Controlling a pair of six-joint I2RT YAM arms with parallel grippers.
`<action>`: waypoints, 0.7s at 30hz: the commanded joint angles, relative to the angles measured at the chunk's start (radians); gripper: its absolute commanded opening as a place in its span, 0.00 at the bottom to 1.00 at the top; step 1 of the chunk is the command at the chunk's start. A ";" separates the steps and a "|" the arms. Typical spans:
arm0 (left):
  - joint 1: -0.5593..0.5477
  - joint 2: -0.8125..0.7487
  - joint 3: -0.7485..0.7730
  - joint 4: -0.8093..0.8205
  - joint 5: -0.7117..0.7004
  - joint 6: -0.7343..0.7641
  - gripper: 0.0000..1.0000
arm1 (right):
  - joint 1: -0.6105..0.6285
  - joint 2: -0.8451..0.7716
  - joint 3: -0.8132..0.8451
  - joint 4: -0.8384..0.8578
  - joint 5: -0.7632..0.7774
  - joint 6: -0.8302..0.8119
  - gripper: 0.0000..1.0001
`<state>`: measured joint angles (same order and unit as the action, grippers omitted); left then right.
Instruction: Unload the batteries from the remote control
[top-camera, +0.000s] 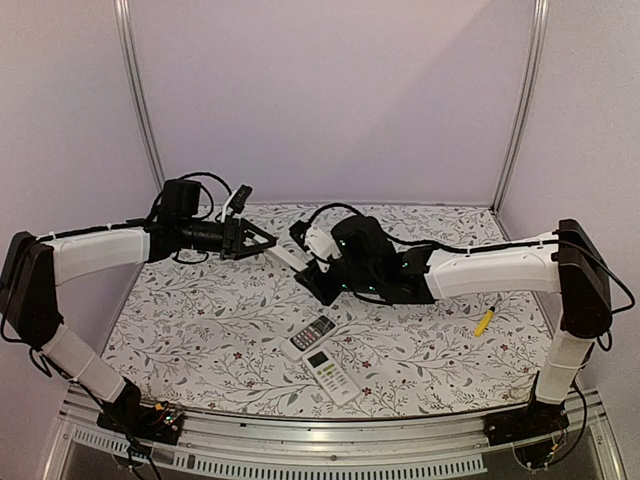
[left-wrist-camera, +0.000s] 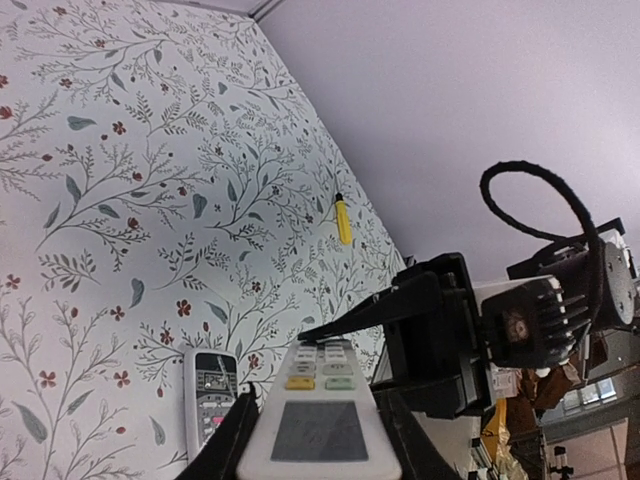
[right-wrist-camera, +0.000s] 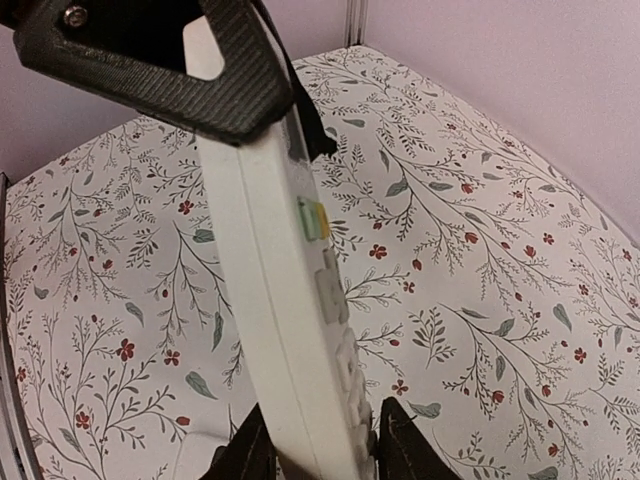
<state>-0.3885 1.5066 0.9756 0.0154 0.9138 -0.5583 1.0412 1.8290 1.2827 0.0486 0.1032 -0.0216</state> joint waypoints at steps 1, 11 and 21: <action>-0.013 0.019 0.027 -0.003 0.025 0.007 0.02 | -0.001 0.021 0.021 -0.008 -0.013 -0.006 0.29; -0.017 0.023 0.029 -0.006 0.032 0.010 0.03 | -0.001 0.032 0.021 -0.003 -0.007 -0.010 0.24; -0.020 0.033 0.032 -0.006 0.046 0.011 0.03 | -0.001 0.053 0.038 -0.005 -0.017 -0.014 0.31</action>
<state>-0.3946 1.5265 0.9825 -0.0139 0.9344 -0.5613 1.0443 1.8606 1.2892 0.0338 0.0940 -0.0444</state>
